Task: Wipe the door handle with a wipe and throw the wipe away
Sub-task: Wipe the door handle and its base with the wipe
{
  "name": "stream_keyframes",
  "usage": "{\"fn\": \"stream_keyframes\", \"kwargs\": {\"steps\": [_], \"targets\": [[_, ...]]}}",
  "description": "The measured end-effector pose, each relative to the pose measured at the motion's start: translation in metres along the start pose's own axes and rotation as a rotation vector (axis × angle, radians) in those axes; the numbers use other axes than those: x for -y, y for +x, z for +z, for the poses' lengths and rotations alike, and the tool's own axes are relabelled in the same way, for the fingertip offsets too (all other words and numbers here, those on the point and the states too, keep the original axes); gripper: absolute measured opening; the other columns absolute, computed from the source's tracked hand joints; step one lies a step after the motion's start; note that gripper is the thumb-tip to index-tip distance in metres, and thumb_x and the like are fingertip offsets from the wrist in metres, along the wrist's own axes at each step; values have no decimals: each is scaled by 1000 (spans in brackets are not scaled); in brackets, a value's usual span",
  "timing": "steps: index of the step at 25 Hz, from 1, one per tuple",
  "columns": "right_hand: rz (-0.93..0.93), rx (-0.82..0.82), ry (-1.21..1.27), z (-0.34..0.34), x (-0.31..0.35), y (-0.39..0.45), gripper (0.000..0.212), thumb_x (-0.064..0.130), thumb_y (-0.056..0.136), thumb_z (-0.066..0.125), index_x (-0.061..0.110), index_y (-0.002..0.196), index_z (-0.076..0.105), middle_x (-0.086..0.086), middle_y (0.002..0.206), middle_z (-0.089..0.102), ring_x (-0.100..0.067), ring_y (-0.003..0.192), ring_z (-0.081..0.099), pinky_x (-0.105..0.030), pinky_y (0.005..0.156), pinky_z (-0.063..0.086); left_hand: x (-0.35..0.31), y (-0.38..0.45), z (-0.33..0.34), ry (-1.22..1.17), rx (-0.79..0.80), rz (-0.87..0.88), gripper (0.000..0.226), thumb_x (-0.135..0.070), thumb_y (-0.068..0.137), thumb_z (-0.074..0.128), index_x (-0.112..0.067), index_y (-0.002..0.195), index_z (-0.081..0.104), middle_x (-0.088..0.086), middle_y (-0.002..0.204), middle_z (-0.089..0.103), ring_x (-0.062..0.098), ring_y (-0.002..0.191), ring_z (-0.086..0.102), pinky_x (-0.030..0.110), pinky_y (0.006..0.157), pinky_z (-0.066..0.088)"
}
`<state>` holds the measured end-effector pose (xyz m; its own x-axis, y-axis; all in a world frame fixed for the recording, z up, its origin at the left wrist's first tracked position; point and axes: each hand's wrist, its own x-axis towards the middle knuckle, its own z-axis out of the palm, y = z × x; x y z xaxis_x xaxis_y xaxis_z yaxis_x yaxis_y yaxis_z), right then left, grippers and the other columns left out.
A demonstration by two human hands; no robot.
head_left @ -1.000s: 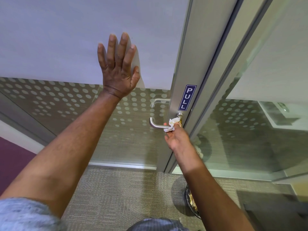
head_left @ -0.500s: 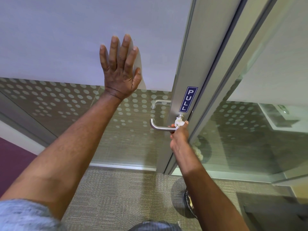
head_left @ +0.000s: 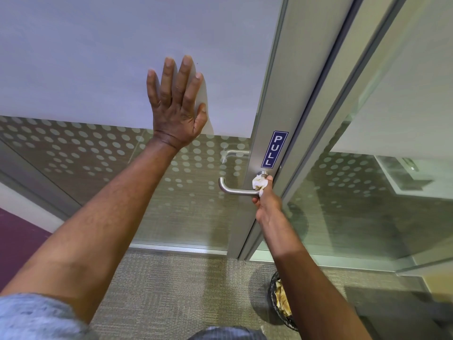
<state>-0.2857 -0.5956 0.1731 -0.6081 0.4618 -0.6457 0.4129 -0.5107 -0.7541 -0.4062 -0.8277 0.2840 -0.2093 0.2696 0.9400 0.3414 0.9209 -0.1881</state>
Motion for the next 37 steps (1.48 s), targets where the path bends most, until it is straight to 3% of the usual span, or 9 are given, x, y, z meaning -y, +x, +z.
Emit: {"fn": "stream_keyframes", "kwargs": {"steps": [5,11,17,19,24,28,32,35,37], "targets": [[-88,65,-116,-4,-6,2,24,28,99,53,19,85,70,0,80,67,-12,61,54,-24,57,42,1,-1,2,3,5,-20,64,-37,105,42,-17,162,20,17,165,25,25,164,-10,54,130,-6],[-324,52,-436,-2,-10,7,39,40,105,43,11,92,66,-2,83,63,-16,67,53,-29,61,38,0,-1,5,8,-8,-22,63,-37,105,43,-17,161,23,16,164,26,23,163,-11,54,131,-4],[97,365,105,-12,-4,10,38,52,104,42,24,85,59,9,64,64,-10,70,63,-27,61,37,2,-1,5,12,-13,-22,64,-38,105,42,-17,162,22,16,166,25,24,164,-10,54,131,-4],[79,353,117,-14,-4,10,35,49,104,43,23,89,60,8,68,64,-10,72,62,-25,61,36,1,-2,5,9,-7,-20,66,-38,105,41,-19,163,18,16,166,24,26,164,-9,55,131,-4],[-401,177,-659,-10,-3,14,37,36,105,39,17,94,69,-4,95,68,-27,92,63,-34,88,46,0,-2,5,4,-1,-33,62,-38,106,41,-16,161,23,17,164,25,23,164,-11,54,130,-5],[-443,-82,-1189,-3,9,14,45,46,102,37,14,112,67,-9,104,66,-34,103,66,-41,87,46,-1,0,5,0,-3,-37,62,-37,105,41,-16,160,23,17,164,25,23,164,-11,53,131,-6],[-399,202,-647,-14,0,15,38,39,105,41,21,83,66,-1,88,66,-23,82,62,-33,72,44,-2,-2,3,5,1,-23,65,-38,105,40,-19,164,16,16,165,23,28,164,-2,53,130,-6],[-40,321,55,-14,-7,8,26,42,104,49,23,93,64,7,78,61,-10,74,59,-25,74,42,-2,-2,5,10,3,-15,65,-38,106,39,-20,164,16,16,165,21,37,161,8,53,130,-6],[124,417,294,-12,-8,7,33,47,103,47,24,83,59,8,61,58,-13,71,64,-27,70,42,-1,-2,6,14,-3,-13,63,-38,106,38,-18,163,18,17,165,22,39,159,12,53,131,-7]]}}
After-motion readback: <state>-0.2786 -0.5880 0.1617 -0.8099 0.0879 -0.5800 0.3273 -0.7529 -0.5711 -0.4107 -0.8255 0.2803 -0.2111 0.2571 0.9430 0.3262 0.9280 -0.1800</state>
